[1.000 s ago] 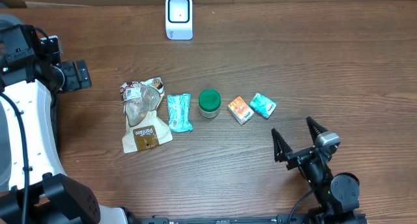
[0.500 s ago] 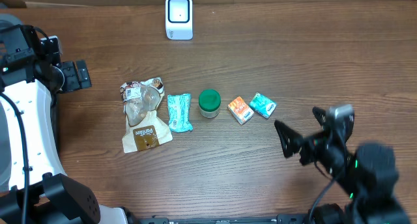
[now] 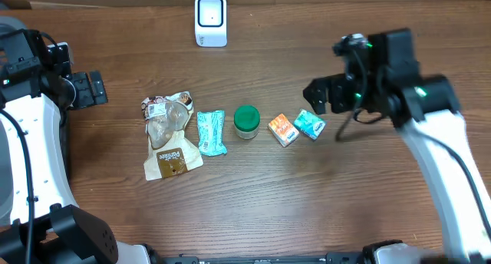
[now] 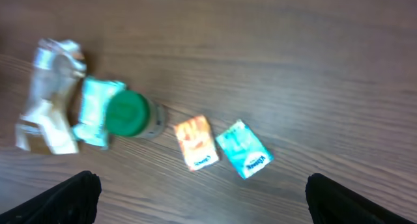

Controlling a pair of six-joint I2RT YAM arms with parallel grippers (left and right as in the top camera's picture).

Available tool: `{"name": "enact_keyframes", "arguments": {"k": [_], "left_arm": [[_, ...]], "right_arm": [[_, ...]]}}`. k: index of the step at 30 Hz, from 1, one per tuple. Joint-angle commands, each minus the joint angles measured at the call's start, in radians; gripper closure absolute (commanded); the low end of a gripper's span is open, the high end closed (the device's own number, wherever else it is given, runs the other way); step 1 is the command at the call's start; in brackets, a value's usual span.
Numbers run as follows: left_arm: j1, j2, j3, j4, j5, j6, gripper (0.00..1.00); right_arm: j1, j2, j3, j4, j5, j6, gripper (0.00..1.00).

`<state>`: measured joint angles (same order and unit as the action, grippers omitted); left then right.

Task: Scan the item barcode
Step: 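Reach the right gripper to the teal tissue pack and grasp it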

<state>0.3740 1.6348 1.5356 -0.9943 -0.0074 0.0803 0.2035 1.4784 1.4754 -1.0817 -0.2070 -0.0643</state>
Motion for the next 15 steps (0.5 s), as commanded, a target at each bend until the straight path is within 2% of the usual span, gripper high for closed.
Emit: {"name": "enact_keyframes", "arguments": {"k": [1, 6, 7, 11, 15], "left_arm": [[0.011, -0.005, -0.009, 0.005, -0.007, -0.014, 0.00], [0.011, -0.005, -0.009, 0.004, -0.007, -0.014, 0.01], [0.011, -0.005, -0.009, 0.004, -0.007, -0.014, 0.01], [0.011, -0.005, -0.009, 0.004, -0.007, -0.014, 0.00], [0.011, -0.005, -0.009, 0.004, -0.007, -0.014, 0.00]], "right_arm": [[-0.006, 0.102, 0.022, 0.002, 0.077, -0.023, 0.03], [-0.050, 0.288, 0.022, 0.006, 0.063, -0.076, 0.25], [-0.062, 0.318, 0.022, 0.010, 0.052, -0.076, 0.34], [-0.102, 0.423, 0.022, 0.013, -0.028, -0.101, 0.55], [-0.126, 0.489, 0.021, 0.023, -0.105, -0.170, 0.57]]}}
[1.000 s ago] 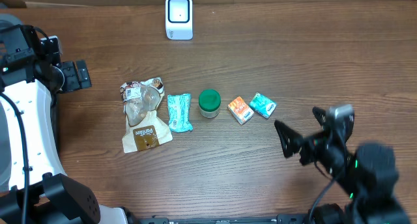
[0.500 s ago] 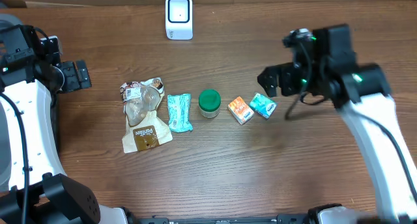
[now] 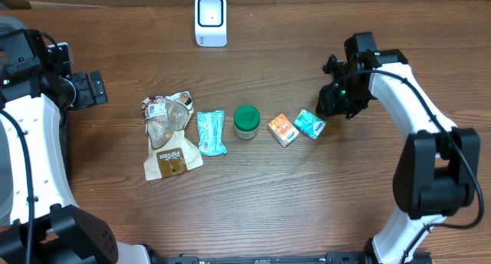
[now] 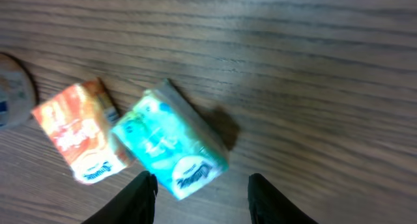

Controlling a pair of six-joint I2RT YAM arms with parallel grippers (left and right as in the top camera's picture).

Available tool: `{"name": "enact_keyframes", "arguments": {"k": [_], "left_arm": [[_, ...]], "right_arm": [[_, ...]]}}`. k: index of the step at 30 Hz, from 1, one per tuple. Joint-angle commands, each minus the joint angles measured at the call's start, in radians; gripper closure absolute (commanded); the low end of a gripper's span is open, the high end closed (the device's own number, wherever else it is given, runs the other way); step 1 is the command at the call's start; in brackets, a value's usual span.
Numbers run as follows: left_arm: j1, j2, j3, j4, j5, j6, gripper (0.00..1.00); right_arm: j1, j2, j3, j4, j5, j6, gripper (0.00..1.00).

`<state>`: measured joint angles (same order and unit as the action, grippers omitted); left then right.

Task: Scan the item barcode
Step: 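Reach the right gripper to the teal tissue pack and grasp it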

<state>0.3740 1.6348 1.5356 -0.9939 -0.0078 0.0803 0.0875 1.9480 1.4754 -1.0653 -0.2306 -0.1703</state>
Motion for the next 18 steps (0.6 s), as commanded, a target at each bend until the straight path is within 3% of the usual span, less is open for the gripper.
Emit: {"name": "enact_keyframes", "arguments": {"k": [1, 8, 18], "left_arm": [[0.011, -0.005, -0.009, 0.004, -0.006, -0.014, 0.00], [0.011, -0.005, -0.009, 0.004, -0.006, -0.014, 0.00], [0.011, -0.005, -0.009, 0.004, -0.006, -0.014, 0.00]], "right_arm": [[-0.011, 0.029, 0.021, 0.010, -0.102, -0.087, 0.57], [-0.002, 0.086, 0.016, 0.035, -0.164, -0.177, 0.56], [-0.005, 0.138, 0.005, 0.066, -0.126, -0.183, 0.57]]}}
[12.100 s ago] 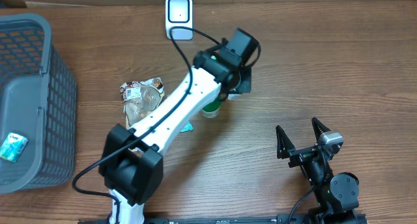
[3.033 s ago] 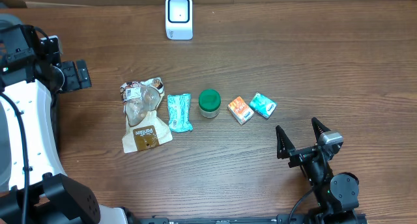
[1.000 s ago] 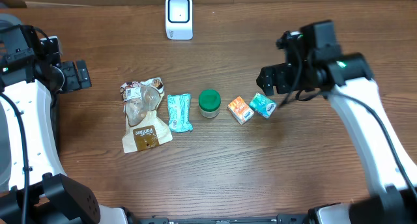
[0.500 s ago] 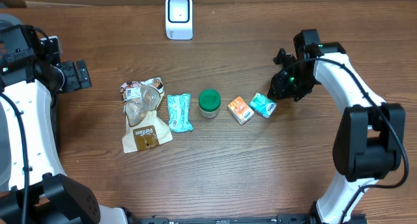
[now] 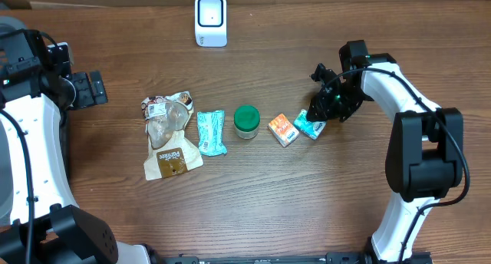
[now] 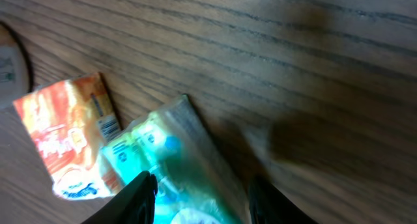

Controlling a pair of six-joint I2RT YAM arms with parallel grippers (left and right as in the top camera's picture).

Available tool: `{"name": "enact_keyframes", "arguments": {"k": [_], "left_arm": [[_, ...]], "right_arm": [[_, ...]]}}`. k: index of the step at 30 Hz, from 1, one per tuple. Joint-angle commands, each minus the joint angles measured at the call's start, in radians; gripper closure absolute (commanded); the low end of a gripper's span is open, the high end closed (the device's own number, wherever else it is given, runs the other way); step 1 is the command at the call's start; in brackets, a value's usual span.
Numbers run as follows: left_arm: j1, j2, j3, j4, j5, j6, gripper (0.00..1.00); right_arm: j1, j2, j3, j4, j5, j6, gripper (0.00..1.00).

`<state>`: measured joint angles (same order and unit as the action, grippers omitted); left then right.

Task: Scan the item barcode
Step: 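Reach the right gripper to the teal tissue pack and grasp it, then lift the teal pack and hold it in front of the white scanner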

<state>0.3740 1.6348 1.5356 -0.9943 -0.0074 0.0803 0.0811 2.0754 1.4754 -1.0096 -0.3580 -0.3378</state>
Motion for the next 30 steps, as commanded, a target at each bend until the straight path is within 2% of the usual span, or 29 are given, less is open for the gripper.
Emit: {"name": "enact_keyframes", "arguments": {"k": [1, 4, 12, 14, 16, 21, 24, 27, 30], "left_arm": [[0.011, -0.005, -0.009, 0.004, -0.007, -0.014, 0.00], [0.011, -0.005, -0.009, 0.004, -0.007, -0.014, 0.01], [0.011, -0.005, -0.009, 0.004, -0.006, -0.014, 0.00], [0.011, -0.005, -0.009, 0.004, -0.007, -0.014, 0.00], [0.011, -0.005, -0.009, 0.004, -0.006, -0.014, 0.01], [0.011, -0.005, -0.009, 0.004, -0.007, -0.014, 0.01], [0.011, -0.005, -0.009, 0.005, -0.007, -0.014, 0.01], [0.011, -0.005, -0.009, 0.004, -0.006, -0.014, 0.01], [0.011, -0.005, -0.009, 0.004, -0.007, -0.014, 0.00]], "right_arm": [[0.002, 0.011, -0.002, 0.014, 0.002, -0.015, 0.59], [0.002, 0.011, -0.029, 0.017, 0.002, -0.015, 0.67], [0.002, 0.011, -0.110, 0.031, -0.003, -0.003, 0.68], [0.002, 0.011, -0.123, 0.032, -0.004, 0.038, 0.76], [0.002, 0.011, -0.125, 0.028, -0.003, 0.101, 0.96], [0.002, 0.008, -0.069, -0.015, -0.004, 0.246, 0.96], [0.002, -0.003, 0.029, -0.097, -0.039, 0.267, 0.96], [0.002, -0.019, 0.171, -0.206, -0.141, 0.268, 0.96], [0.002, -0.033, 0.318, -0.282, -0.338, 0.268, 0.96]]}}
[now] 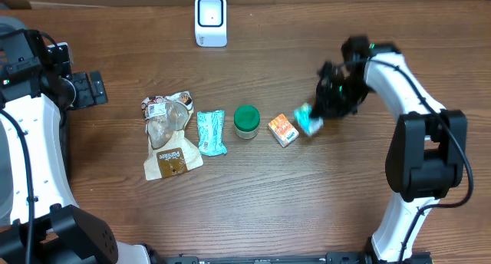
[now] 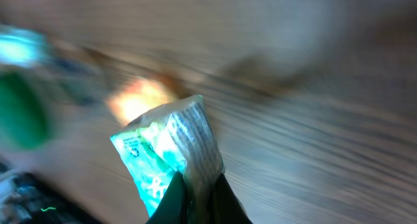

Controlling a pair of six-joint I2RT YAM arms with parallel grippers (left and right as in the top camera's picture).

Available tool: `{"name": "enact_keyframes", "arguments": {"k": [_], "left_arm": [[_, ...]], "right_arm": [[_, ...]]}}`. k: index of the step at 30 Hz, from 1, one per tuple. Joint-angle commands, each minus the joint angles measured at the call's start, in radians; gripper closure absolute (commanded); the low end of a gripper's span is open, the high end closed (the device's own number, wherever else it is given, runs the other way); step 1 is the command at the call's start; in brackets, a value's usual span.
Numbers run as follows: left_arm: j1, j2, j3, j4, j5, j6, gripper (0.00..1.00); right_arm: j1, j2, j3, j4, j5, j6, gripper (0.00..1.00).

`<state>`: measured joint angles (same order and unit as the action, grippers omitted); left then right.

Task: Scan the item barcode
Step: 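Lift the teal pack and hold it in front of the white scanner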

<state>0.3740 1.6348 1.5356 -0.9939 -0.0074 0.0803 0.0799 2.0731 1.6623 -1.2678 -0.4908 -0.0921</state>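
My right gripper (image 2: 199,196) is shut on the teal tissue pack (image 2: 172,152), pinching its end seam. From overhead the pack (image 1: 307,120) hangs blurred just right of the orange pack (image 1: 282,130), with the right gripper (image 1: 331,95) over it. The white barcode scanner (image 1: 210,20) stands at the table's far edge. My left gripper (image 1: 93,88) stays at the far left, away from the items, and its jaws are too small to read.
A row of items lies mid-table: a brown snack bag (image 1: 169,133), a teal wrapped packet (image 1: 210,132), a green-lidded jar (image 1: 246,120) and the orange pack. The wrist view is motion-blurred.
The right gripper's fingers stood open astride the teal pack on the table. Now they are shut on its end, and the pack is lifted off the wood.
The right gripper was first high above the orange and teal packs, fingers wide apart. Then it was low over the teal pack, then straddling it. Now it is shut on the pack and raised. The left arm stayed still throughout.
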Motion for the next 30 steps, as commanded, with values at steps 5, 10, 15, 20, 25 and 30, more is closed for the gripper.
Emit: {"name": "enact_keyframes", "arguments": {"k": [5, 10, 15, 20, 25, 30], "left_arm": [[0.011, -0.005, -0.009, 0.004, -0.007, -0.014, 0.01], [0.011, -0.005, -0.009, 0.004, -0.007, -0.014, 0.01], [0.011, -0.005, -0.009, 0.004, -0.006, -0.014, 0.01], [0.011, -0.005, -0.009, 0.004, -0.007, -0.014, 0.00], [0.011, -0.005, -0.009, 0.004, -0.007, -0.014, 0.00], [0.011, -0.005, -0.009, 0.004, -0.007, -0.014, 0.00]], "right_arm": [[0.008, -0.041, 0.258, -0.060, -0.597, 0.022, 0.96], [0.008, -0.042, 0.276, -0.116, -0.858, 0.020, 0.96], [0.012, -0.042, 0.276, -0.235, -0.945, -0.055, 0.96], [0.013, -0.050, 0.276, -0.377, -0.956, -0.206, 0.96], [0.030, -0.060, 0.288, -0.371, -0.766, -0.156, 0.96], [0.109, -0.059, 0.379, -0.234, -0.282, 0.185, 0.96]]}}
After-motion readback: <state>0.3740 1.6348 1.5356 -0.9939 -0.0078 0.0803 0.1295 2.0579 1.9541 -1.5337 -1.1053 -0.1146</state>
